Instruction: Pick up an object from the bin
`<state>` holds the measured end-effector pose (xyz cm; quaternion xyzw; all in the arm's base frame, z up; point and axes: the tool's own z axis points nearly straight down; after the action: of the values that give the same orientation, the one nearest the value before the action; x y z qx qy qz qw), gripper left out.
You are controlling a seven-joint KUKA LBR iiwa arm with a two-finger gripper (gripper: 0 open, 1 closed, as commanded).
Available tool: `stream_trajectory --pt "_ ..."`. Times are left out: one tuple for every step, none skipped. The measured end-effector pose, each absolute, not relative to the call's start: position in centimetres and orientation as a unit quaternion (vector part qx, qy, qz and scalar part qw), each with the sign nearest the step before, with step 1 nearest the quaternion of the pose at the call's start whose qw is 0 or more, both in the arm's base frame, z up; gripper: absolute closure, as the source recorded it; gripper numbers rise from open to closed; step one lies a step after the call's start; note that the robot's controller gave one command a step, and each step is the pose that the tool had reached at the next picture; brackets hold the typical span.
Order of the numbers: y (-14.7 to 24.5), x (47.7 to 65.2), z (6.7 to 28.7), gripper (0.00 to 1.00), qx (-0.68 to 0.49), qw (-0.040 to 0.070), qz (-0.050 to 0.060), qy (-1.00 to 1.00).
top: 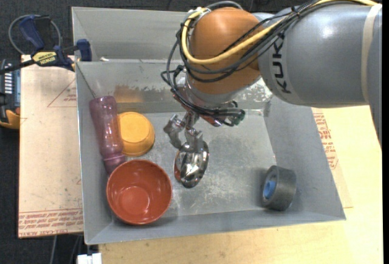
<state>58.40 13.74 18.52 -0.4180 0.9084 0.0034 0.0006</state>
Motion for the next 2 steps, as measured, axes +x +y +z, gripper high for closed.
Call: stream_trajectory --pt "14.2 57.6 21.2 1.0 -0.427 -0.003 0.005 0.904" --pt "17.1 50.9 15.9 1.0 -0.466 0.0 0.005 0.885"
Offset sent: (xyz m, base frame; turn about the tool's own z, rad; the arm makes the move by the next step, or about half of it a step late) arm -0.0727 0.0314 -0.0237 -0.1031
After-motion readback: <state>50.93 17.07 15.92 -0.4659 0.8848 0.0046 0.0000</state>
